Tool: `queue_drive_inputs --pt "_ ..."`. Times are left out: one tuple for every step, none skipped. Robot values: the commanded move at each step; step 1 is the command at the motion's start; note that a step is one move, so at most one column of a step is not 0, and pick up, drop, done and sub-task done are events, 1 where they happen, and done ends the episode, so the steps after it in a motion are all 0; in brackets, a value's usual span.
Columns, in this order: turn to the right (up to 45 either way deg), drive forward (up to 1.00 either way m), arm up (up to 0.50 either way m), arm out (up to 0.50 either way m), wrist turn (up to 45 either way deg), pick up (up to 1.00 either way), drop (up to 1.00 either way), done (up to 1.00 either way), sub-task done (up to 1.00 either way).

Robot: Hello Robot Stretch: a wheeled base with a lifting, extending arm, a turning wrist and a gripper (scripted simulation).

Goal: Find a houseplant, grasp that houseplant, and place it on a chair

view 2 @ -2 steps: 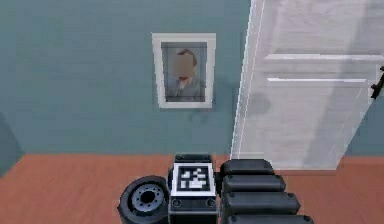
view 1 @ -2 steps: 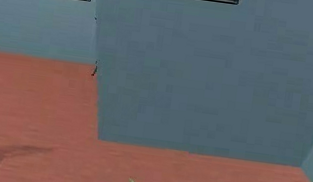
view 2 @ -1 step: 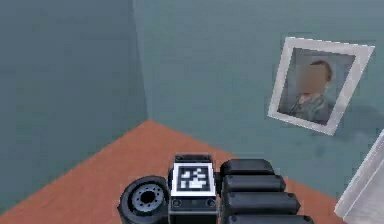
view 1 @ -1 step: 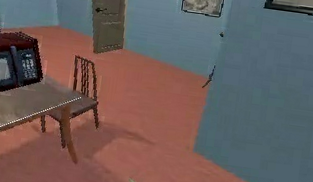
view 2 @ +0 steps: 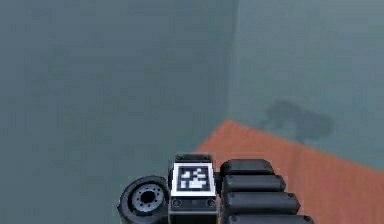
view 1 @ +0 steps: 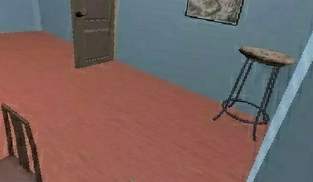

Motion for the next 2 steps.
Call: queue_drive_inputs --pt "-6.0 0.0 0.0 0.0 0.0 0.0 0.0 0.0 0.0" --pt "0.0 0.15 0.0 0.0 0.0 0.0 0.0 0.0 0.0"
